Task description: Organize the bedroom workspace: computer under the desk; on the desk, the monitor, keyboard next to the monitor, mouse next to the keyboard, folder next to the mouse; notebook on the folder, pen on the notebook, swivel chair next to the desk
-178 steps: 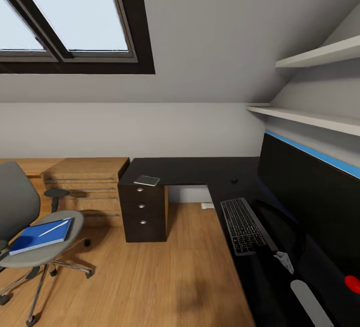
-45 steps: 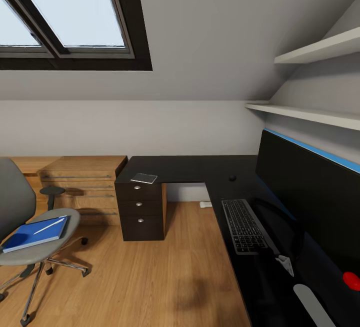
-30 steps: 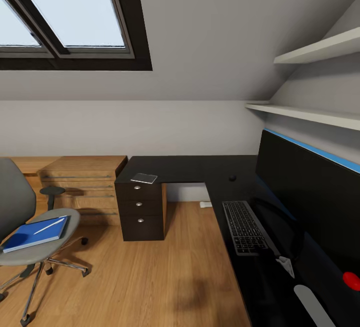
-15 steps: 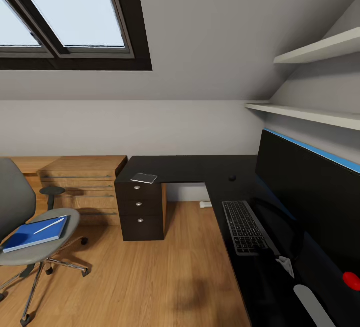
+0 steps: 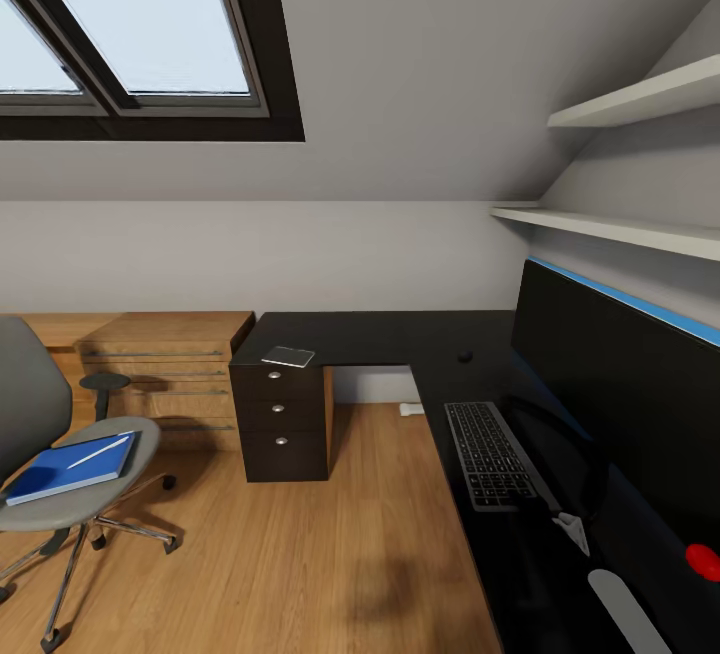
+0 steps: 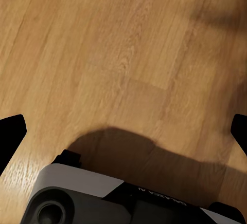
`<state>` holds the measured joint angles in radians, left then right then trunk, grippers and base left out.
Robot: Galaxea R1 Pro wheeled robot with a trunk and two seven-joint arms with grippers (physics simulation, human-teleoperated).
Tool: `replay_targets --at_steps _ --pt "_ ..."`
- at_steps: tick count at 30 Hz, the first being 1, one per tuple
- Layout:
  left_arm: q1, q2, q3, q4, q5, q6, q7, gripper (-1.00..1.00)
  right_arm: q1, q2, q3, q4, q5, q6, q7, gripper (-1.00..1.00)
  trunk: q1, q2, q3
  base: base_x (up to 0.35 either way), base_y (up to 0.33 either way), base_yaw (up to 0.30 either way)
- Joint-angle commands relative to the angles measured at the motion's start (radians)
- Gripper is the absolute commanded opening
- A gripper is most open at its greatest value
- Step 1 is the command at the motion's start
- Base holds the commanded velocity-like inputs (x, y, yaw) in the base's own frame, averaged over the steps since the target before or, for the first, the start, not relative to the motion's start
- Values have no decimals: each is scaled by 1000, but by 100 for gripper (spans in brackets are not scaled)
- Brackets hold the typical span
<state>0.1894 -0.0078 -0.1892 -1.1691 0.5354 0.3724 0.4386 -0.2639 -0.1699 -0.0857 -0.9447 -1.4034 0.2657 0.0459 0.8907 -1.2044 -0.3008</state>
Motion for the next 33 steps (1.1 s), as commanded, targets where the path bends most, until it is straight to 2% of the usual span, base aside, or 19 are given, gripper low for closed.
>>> replay_targets --at_steps 1,11,14,17,33 --pt "0 0 -1 -2 9 2 8 100 0 0 -3 3 10 6 -3 -100 0 -1 -1 0 0 0" --pt "0 0 -1 -1 9 2 8 100 0 -1 -3 3 13 7 -3 -100 0 -1 -1 0 0 0" --pt "0 0 -2 -1 9 2 8 100 0 -12 -3 3 37 6 -3 -100 0 -1 -1 0 0 0" --pt "0 0 -2 -1 9 2 8 100 0 -16 -3 3 43 6 -4 -100 0 -1 -1 0 0 0" --pt "0 0 -1 -1 9 2 8 100 0 -16 -3 3 46 6 -3 -100 0 -1 -1 0 0 0"
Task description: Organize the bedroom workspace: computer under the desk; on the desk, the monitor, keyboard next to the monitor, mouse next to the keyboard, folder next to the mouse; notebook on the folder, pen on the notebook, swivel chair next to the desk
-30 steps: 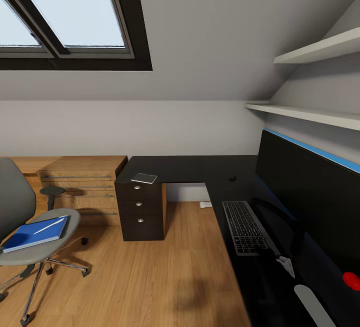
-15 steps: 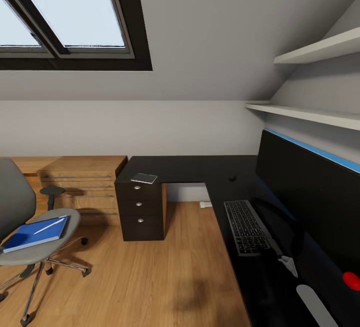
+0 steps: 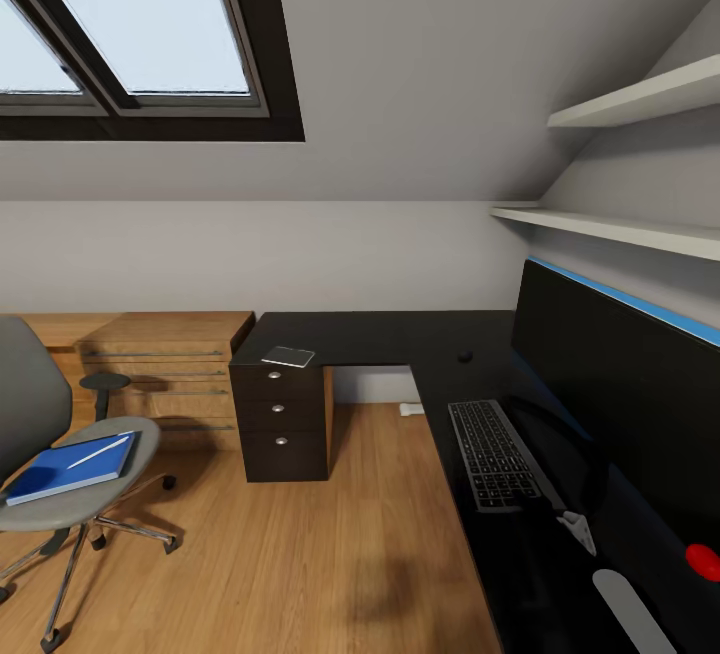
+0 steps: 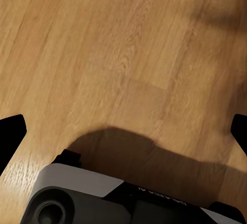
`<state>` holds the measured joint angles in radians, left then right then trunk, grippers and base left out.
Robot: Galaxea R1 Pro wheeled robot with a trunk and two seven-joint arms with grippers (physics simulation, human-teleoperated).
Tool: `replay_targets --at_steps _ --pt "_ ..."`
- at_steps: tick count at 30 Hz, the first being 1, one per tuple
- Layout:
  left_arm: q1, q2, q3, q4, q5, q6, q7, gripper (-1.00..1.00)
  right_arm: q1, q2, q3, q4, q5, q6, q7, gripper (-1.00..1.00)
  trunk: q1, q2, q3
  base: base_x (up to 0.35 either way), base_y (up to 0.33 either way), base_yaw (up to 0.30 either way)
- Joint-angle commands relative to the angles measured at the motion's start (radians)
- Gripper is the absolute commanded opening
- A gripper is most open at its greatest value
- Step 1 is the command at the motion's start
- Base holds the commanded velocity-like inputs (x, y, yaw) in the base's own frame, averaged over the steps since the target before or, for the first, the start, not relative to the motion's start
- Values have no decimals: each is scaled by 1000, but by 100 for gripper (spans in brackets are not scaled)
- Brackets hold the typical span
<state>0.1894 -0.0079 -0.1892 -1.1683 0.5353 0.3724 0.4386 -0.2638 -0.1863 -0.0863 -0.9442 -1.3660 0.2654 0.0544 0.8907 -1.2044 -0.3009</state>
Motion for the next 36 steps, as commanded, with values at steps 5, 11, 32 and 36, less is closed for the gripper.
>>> replay_targets --at_steps 5,11,32,36 --pt "0 0 -1 -2 9 2 8 100 0 1 -3 2 8 6 -12 100 0 -1 -1 0 0 0" --pt "0 0 -1 -2 9 2 8 100 0 1 -2 2 9 6 -12 100 0 -1 -1 0 0 0" --pt "0 2 0 -2 9 2 8 100 0 1 -1 2 9 6 -11 100 0 -1 -1 -1 -10 0" --pt "0 2 0 -2 9 2 7 100 0 1 -1 2 9 6 -10 100 0 -1 -1 -16 -132 0"
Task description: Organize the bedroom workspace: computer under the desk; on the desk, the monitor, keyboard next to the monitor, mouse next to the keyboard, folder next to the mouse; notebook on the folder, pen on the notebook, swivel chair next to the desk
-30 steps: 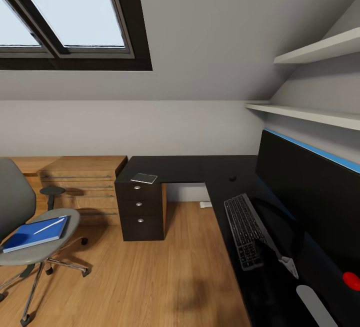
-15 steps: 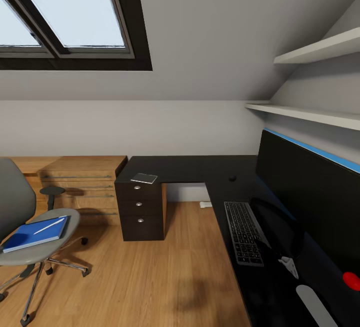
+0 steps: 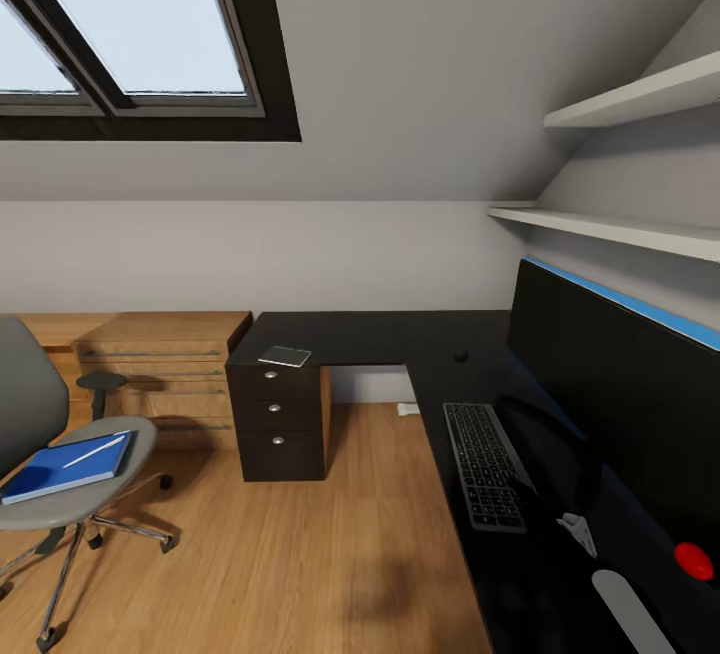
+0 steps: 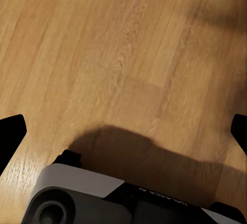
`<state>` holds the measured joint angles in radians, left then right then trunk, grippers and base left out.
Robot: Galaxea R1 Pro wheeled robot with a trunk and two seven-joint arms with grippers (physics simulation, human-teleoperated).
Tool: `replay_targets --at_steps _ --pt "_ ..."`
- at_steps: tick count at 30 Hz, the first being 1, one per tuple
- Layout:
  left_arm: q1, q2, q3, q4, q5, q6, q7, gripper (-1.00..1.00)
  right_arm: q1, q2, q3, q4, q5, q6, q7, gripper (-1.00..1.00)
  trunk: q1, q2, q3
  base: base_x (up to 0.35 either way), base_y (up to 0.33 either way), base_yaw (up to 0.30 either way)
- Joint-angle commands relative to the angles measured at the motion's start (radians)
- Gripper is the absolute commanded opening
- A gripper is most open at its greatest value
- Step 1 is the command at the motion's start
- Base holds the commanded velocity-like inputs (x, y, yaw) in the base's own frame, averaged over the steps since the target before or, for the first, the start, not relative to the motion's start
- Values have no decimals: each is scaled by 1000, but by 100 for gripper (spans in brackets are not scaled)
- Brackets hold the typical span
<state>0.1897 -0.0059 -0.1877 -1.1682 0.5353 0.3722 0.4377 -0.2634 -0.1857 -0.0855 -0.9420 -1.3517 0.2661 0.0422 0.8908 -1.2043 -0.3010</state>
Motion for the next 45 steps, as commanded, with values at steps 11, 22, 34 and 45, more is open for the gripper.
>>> replay_targets --at_steps 11,22,34,45 --pt "0 0 -1 -2 9 2 8 100 0 0 -2 0 -5 5 2 100 0 -1 -1 -2 -13 0" --pt "0 0 -1 -2 9 2 8 100 0 0 -2 0 -5 5 2 100 0 -1 -1 -245 0 0" --pt "-1 0 -1 -2 9 2 8 100 0 0 -1 0 -5 5 2 100 0 -1 -1 -326 0 0" --pt "0 0 -1 -2 9 2 7 100 0 1 5 0 -4 5 4 100 0 -1 -1 -327 -57 0"
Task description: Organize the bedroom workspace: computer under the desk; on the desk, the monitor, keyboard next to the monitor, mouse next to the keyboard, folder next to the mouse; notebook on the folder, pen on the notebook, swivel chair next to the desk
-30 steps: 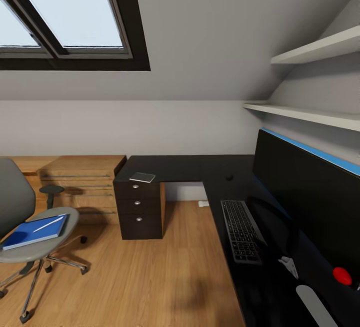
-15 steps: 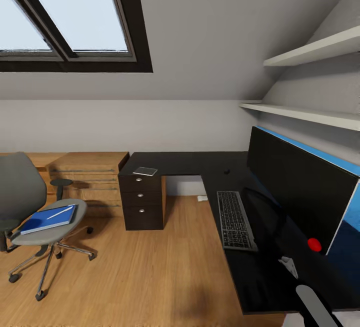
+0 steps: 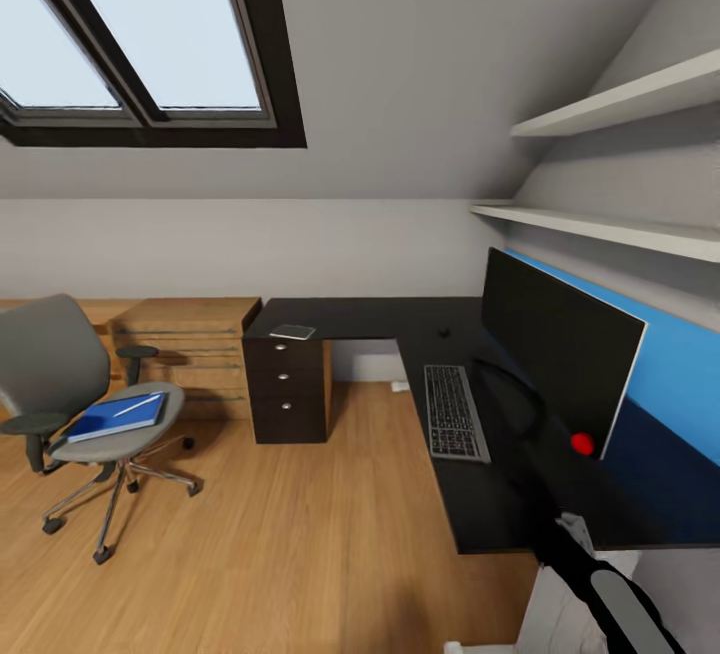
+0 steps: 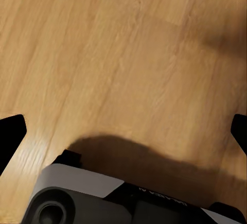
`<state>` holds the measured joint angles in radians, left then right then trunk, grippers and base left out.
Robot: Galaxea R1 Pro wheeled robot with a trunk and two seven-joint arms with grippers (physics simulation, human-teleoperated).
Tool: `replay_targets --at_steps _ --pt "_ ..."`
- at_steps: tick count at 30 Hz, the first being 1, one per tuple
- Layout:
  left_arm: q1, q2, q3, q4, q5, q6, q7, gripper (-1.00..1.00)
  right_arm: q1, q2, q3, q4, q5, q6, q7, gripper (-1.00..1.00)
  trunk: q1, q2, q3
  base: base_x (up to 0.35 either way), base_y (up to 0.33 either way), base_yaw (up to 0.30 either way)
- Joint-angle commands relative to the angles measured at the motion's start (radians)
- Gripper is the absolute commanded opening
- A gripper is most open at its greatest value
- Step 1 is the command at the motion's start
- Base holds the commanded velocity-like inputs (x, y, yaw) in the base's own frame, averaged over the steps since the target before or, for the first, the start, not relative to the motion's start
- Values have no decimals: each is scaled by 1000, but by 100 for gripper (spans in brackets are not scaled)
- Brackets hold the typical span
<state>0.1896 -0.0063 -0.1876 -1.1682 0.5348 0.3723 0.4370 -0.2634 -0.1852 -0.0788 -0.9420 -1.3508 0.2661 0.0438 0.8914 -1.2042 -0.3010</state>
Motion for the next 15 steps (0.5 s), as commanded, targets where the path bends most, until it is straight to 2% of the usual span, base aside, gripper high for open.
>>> replay_targets --at_steps 1,8,11,15 --pt "0 0 -1 -2 9 2 8 100 0 0 -2 0 -4 5 2 100 -1 -1 -1 -329 -73 0" --pt "0 0 -1 -2 9 2 9 100 0 3 1 0 32 4 3 100 -1 -1 -1 -329 -73 0" --pt "0 1 -1 -2 9 2 9 100 0 7 3 0 67 1 4 100 -1 -1 -1 -329 -72 0" --pt "1 1 0 -2 8 2 9 100 0 22 5 -6 138 -25 4 100 -1 -1 -1 -329 -72 0"
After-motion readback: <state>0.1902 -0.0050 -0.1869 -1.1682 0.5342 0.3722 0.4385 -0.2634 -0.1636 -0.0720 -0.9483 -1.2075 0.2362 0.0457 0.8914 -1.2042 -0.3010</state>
